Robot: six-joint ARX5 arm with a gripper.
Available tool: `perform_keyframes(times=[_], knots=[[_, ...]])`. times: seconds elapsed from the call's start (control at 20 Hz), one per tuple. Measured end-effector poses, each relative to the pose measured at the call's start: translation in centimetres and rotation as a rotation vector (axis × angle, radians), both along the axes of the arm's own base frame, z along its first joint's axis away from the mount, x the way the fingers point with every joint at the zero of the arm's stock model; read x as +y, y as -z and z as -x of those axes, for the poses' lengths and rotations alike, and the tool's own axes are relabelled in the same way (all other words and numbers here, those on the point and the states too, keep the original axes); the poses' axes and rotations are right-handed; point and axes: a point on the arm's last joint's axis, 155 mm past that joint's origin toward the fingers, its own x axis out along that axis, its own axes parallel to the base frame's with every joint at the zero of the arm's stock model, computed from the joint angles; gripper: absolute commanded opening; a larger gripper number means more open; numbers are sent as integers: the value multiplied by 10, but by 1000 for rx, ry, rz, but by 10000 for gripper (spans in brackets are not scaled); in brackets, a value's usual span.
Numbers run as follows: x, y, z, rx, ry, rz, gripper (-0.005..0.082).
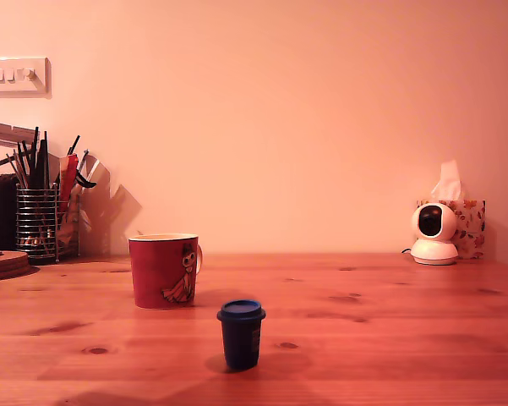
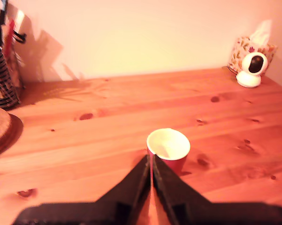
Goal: Pick up the coffee capsules on the table and drop them inside the coffee cup
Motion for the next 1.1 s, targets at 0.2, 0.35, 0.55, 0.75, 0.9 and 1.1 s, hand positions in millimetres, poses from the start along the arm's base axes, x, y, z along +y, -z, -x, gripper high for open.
perform_keyframes(times=[0.2,0.35,0.55,0.75,0.9,1.1], knots=[[-21,-2,10,-38,144,-46,-21],[-37,-4,20,-71,259,-73,-21],[-51,-5,32,-114,379,-116,-21],[-66,0,49,-102,499,-105,-20],[-69,10,58,-62,542,-106,-12],[-70,24,63,-22,560,-113,-8]])
